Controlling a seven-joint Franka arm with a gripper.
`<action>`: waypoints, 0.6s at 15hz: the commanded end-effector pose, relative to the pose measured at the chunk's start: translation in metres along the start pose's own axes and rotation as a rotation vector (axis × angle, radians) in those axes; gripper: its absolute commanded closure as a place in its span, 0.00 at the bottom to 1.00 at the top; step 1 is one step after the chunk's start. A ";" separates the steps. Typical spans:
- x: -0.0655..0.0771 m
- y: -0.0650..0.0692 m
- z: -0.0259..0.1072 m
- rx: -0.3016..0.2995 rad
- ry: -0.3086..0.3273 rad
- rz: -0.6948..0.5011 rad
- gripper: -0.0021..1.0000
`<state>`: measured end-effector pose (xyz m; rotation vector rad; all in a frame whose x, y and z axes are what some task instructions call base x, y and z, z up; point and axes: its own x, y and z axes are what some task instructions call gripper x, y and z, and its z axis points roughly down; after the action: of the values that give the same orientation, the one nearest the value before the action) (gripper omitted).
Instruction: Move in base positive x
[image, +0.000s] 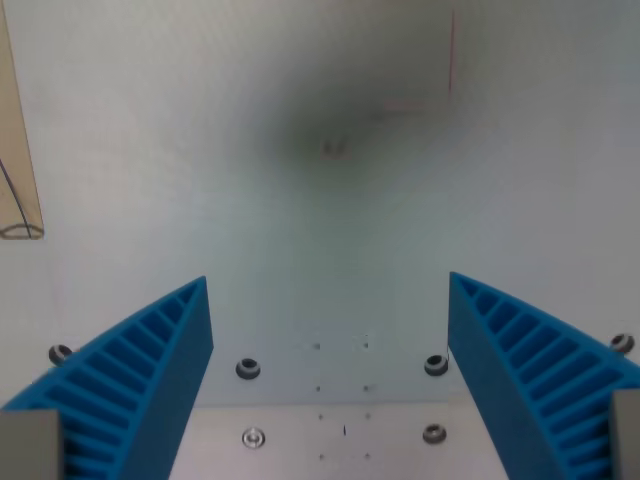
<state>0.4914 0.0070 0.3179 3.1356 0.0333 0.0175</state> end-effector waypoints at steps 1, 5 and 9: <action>0.018 0.002 -0.001 0.003 -0.018 -0.001 0.00; 0.038 0.003 -0.001 0.003 -0.018 -0.001 0.00; 0.058 0.003 0.000 0.003 -0.018 -0.001 0.00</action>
<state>0.5429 0.0075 0.3150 3.1298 0.0322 0.0353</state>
